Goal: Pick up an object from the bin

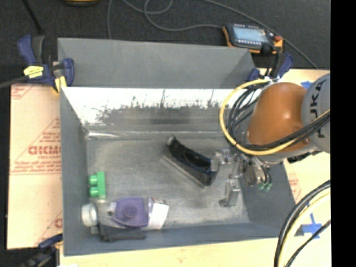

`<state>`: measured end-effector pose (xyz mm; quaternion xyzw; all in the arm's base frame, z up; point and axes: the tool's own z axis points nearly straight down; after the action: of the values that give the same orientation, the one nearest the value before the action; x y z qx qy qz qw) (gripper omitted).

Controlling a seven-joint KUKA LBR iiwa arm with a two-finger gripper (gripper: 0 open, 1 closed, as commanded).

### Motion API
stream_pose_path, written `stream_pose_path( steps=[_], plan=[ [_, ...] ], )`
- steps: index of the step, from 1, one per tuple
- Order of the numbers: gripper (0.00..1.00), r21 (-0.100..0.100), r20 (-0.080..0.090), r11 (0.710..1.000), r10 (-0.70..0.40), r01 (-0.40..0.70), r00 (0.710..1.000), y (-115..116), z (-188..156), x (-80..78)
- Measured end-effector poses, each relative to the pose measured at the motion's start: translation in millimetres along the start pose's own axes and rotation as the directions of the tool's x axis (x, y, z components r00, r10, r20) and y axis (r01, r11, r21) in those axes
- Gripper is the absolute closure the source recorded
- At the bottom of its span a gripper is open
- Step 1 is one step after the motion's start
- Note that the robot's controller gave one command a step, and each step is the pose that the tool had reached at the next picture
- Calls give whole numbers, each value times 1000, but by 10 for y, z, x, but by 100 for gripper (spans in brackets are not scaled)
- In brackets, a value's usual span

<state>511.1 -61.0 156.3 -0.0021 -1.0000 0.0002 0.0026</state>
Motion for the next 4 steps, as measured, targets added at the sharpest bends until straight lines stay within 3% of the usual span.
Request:
stream_pose_path(
  steps=[1,2,3,4],
  plan=[
    [0,1,6,1000,-2,2,1000,2,-38,-11],
    [0,1,18,999,-38,38,999,536,664,-771],
    [0,-2,12,1000,25,-25,1000,570,666,-882],
    [0,0,13,1000,28,-28,1000,398,535,-803]
  ],
)
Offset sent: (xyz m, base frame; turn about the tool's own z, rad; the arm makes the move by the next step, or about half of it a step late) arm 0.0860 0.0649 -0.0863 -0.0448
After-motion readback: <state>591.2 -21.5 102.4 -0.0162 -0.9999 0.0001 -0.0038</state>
